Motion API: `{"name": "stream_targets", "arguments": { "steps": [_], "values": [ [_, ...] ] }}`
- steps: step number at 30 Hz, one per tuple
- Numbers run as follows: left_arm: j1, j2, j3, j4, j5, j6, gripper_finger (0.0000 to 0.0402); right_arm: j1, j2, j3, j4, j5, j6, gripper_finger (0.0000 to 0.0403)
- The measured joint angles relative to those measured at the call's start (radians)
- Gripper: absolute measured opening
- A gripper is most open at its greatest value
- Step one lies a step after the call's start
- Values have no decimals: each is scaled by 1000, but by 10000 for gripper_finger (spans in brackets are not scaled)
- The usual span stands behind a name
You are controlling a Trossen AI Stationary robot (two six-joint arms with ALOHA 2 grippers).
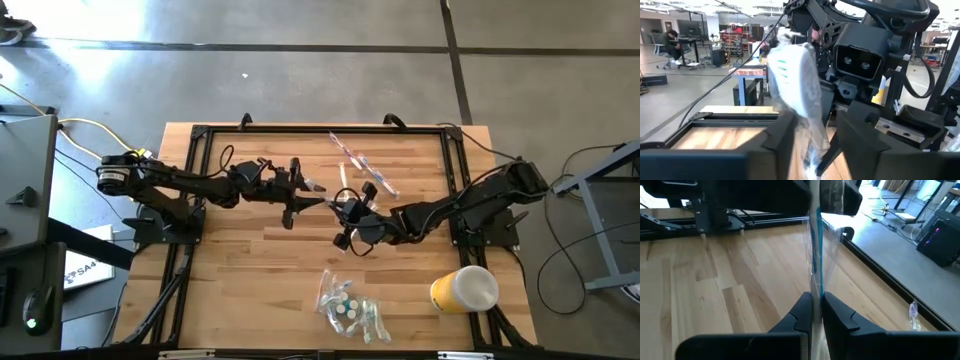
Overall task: Pick & Place toothbrushing station
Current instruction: Put the blue toothbrush into the transparent organizer
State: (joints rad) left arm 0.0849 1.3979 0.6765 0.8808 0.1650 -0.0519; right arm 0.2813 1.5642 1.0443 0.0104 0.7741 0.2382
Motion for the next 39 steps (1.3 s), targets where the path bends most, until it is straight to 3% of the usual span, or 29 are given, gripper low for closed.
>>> {"name": "stream_targets", "arguments": {
  "steps": [7, 15, 21, 28, 34, 39],
  "values": [
    [0, 0, 0, -10, 9, 53, 15, 0, 0, 0, -13, -16, -4, 17],
    [-1, 0, 0, -17, 13, 76, 9, 0, 0, 0, -22, -23, -15, 19],
    [-1, 0, 0, -18, 24, 87, 8, 0, 0, 0, -25, -25, -29, 44],
    [-1, 0, 0, -24, 35, 97, 8, 0, -1, 0, -52, -25, -37, 107],
    [-1, 0, 0, -24, 36, 92, 8, 0, -1, 0, -89, -1, -51, 209],
    [-1, 0, 0, -28, 37, 71, 8, 0, -1, 0, -103, 79, -107, 284]
  ]
}}
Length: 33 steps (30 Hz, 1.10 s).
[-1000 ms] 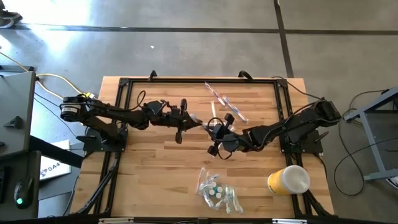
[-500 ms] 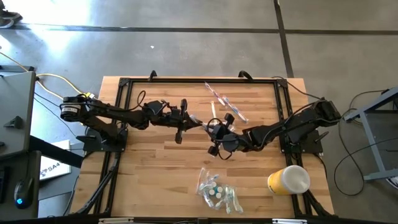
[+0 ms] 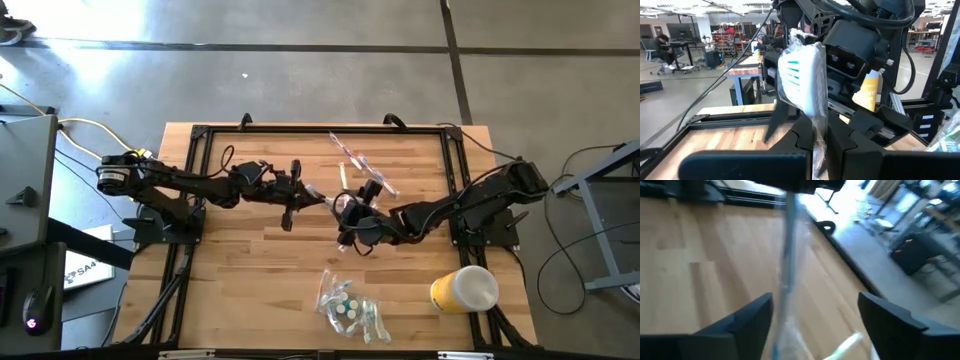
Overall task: Pick & Place toothbrushing station
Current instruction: Put the blue toothbrush into the transparent organizer
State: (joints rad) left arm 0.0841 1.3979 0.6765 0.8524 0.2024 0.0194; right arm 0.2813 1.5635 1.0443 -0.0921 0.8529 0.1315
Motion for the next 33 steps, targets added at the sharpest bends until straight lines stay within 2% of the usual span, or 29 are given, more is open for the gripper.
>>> {"name": "stream_targets", "arguments": {
  "steps": [6, 12, 17, 21, 24, 26, 28, 32, 33],
  "values": [
    [-51, -2, 0, -43, -65, 30, 8, 4, -1, 1, -66, 31, -28, 318],
    [-126, -27, -1, -59, -213, 129, 8, 25, -25, 2, -148, 63, -23, 317],
    [-164, -78, -1, -160, -247, 118, 8, 75, -100, 0, -253, 133, 1, 315],
    [-237, -107, -1, -222, -318, 62, 8, 126, -184, 0, -402, 201, 117, 315],
    [-326, -129, 0, -223, -341, 20, 8, 159, -241, 0, -534, 194, 243, 315],
    [-389, -150, 23, -286, -361, -32, 8, 182, -270, 0, -620, 195, 340, 315],
    [-465, -162, 79, -403, -434, -74, 8, 208, -291, 0, -704, 196, 438, 315],
    [-630, -143, 240, -693, -732, -81, 8, 250, -294, 0, -816, 211, 592, 315],
    [-661, -125, 280, -748, -777, -108, 8, 261, -294, 0, -833, 217, 623, 315]
  ]
}}
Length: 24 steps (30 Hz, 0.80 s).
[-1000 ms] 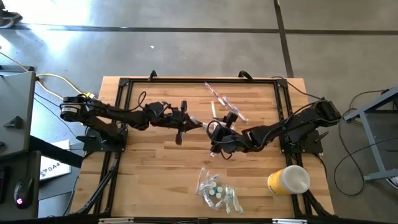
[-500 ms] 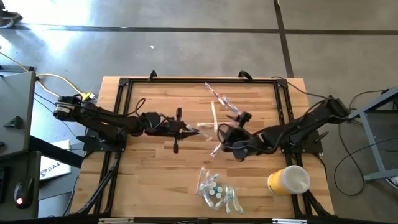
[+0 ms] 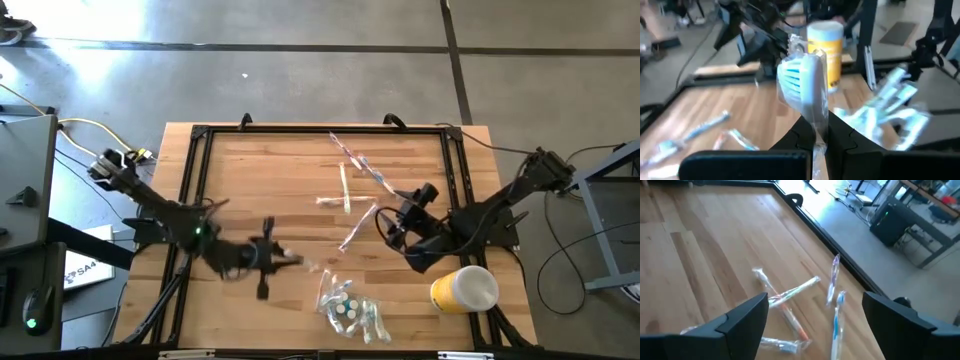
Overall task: Pick & Place toothbrushing station
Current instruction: Put the blue toothbrush into the transparent organizer
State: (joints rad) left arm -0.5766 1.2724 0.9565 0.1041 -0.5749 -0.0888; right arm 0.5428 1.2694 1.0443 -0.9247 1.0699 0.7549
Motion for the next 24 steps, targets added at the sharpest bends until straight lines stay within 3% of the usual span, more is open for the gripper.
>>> {"name": "stream_targets", "arguments": {
  "steps": [5, 13, 24],
  "values": [
    [-94, 133, 120, -54, -29, -101, 8, 37, 10, 0, -11, 3, 78, 315],
    [-103, 332, 244, -43, -49, -225, 8, 146, 10, 0, -10, -6, 181, 315],
    [-104, 463, 275, -42, -125, -435, 8, 359, 19, 0, -5, -30, 331, 315]
  ]
}}
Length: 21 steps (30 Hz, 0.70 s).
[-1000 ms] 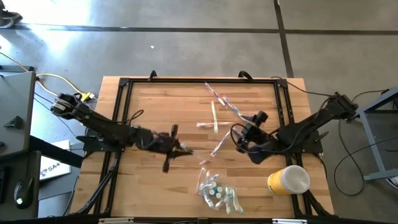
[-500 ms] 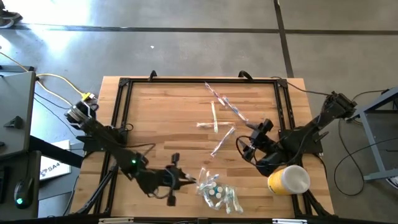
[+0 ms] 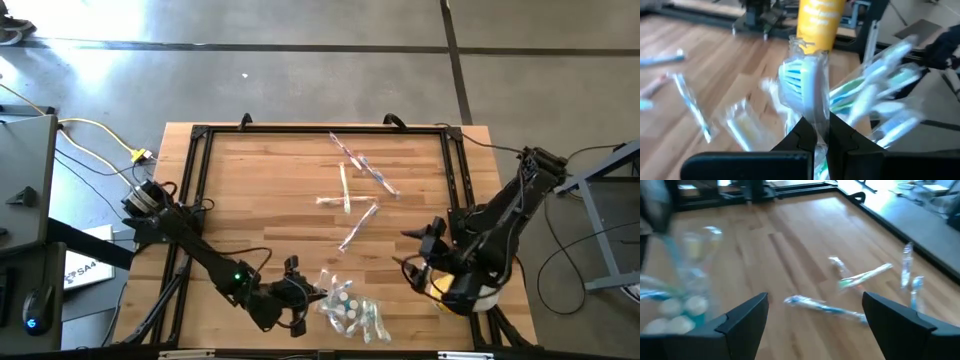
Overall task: Pick & Place toothbrushing station
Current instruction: Put the blue toothbrush into the transparent organizer
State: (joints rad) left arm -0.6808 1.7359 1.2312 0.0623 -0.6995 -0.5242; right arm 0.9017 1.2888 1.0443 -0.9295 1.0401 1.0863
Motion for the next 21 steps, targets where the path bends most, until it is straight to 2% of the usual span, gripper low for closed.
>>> {"name": "stream_targets", "arguments": {
  "steps": [11, 21],
  "values": [
    [-29, 77, 0, -14, -80, -207, 8, 129, 73, 0, 6, 0, 94, 315],
    [-66, 83, 0, -20, -118, -276, 8, 166, 88, 0, 5, -2, 118, 315]
  ]
}}
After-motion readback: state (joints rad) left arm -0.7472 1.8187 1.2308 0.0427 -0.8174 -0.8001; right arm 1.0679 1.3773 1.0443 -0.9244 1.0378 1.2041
